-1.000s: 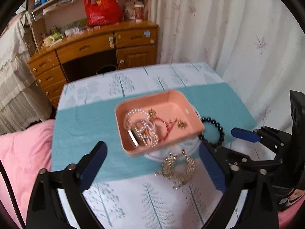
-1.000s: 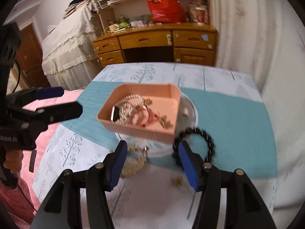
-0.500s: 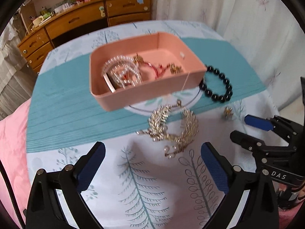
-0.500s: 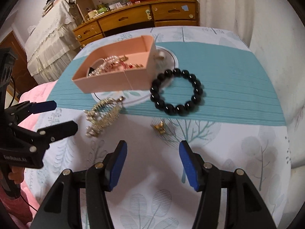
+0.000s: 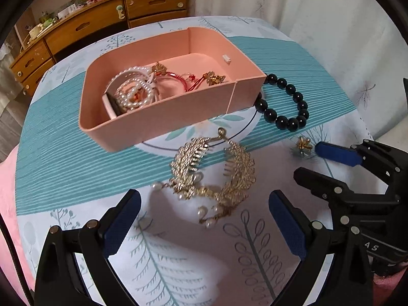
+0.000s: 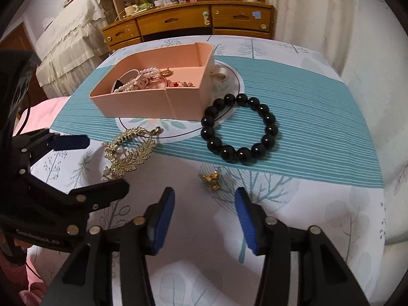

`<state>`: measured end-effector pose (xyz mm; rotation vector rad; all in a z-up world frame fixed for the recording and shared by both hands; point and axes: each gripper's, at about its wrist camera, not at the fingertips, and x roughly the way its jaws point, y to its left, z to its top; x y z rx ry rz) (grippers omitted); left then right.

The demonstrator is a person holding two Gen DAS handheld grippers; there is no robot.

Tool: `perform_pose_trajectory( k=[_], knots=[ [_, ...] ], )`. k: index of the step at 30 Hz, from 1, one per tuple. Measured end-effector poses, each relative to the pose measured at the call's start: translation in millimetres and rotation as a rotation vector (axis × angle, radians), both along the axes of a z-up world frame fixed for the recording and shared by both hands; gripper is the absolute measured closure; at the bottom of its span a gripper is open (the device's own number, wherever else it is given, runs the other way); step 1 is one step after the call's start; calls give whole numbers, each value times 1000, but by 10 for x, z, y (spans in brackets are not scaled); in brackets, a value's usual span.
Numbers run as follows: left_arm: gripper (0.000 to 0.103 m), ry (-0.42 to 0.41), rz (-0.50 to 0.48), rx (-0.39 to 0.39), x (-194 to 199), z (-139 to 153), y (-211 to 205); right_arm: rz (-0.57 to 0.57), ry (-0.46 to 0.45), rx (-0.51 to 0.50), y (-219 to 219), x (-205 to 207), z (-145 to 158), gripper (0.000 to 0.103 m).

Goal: Organize jewelry
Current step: 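Move both open tools back toward the gold hair comb and gold brooch, then grasp the gold leaf hair comb with the left tool while the right tool grasps a gold brooch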

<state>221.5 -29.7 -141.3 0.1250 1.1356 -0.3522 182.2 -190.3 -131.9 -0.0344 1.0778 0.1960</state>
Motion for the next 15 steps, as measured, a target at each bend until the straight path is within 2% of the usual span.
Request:
perform_pose_trajectory(
  k=[9,15],
  knots=[
    [4,12,7,-7,115,-105,-66,25,-4,-30,19,91,-38,72],
    [10,-14,-5,47,129,-145,-146,35,-12,-28,25,132,-36,80]
  ],
)
